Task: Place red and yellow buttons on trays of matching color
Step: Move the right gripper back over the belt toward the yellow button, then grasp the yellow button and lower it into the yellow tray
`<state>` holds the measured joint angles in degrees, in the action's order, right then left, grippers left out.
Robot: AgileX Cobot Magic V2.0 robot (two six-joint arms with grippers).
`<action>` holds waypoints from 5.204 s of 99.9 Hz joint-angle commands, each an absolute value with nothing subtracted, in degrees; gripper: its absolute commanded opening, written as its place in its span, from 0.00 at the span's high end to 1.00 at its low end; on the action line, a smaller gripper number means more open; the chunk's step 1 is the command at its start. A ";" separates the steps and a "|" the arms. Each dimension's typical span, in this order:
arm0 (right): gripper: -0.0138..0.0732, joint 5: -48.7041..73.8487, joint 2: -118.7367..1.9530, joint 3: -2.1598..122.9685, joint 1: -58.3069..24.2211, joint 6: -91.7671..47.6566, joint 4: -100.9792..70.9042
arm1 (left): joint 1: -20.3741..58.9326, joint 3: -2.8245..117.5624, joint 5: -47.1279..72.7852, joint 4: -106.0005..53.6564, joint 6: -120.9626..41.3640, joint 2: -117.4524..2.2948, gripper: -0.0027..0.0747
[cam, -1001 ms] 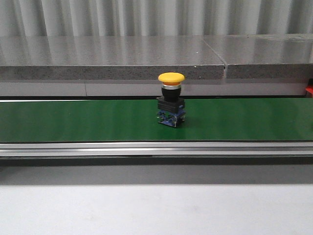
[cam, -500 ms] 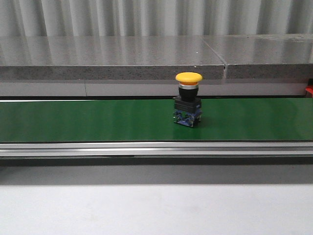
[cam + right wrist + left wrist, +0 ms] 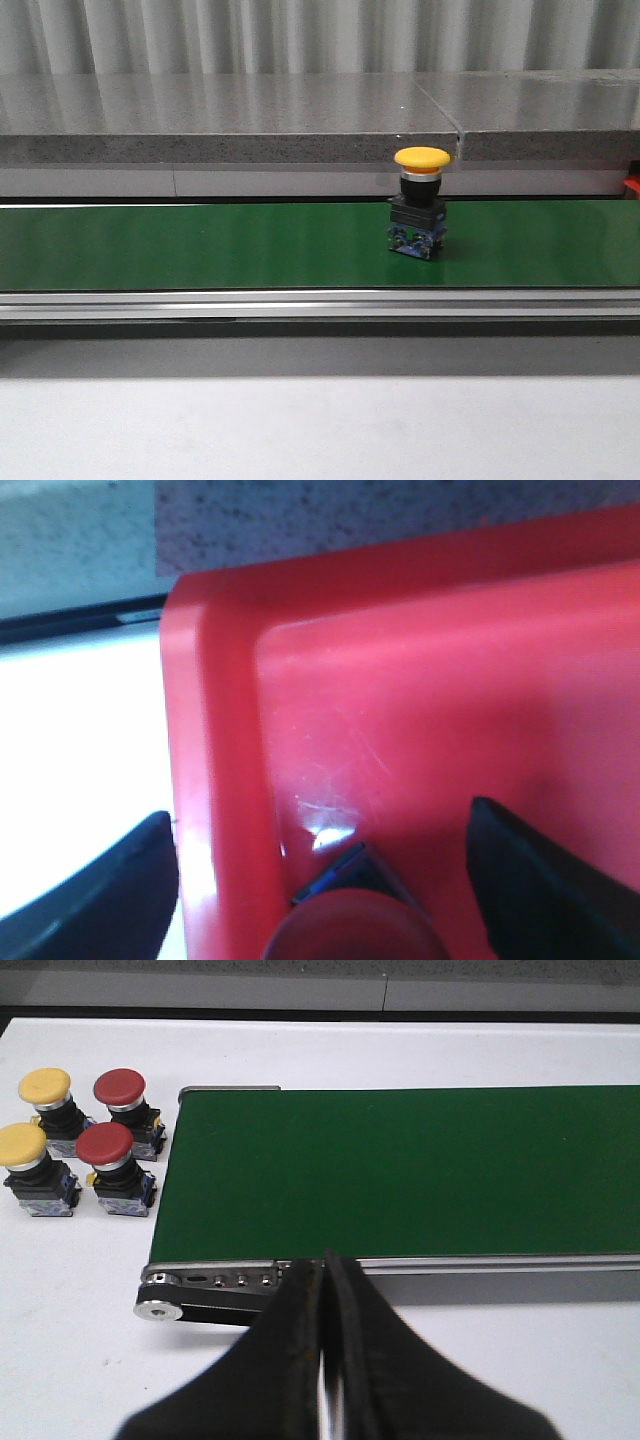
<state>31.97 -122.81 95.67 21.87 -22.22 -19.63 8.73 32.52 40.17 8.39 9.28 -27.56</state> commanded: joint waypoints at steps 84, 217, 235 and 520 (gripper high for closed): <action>0.16 32.25 -80.20 73.01 18.67 -27.86 -20.97 | 9.40 34.17 36.51 8.55 9.44 -27.76 0.99; 0.16 30.65 -77.36 51.99 -2.04 -35.44 -24.16 | 9.40 34.17 36.51 8.55 9.44 -27.76 0.99; 0.16 27.02 -80.36 52.98 -2.09 -35.44 -24.43 | 9.40 34.17 36.43 8.55 9.44 -27.76 0.99; 0.60 13.13 -90.59 53.00 42.28 -14.85 -23.64 | 9.40 34.17 36.43 8.55 9.44 -27.76 0.99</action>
<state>16.33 -91.84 51.43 41.92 -14.81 -23.93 8.73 32.52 40.17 8.39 9.28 -27.56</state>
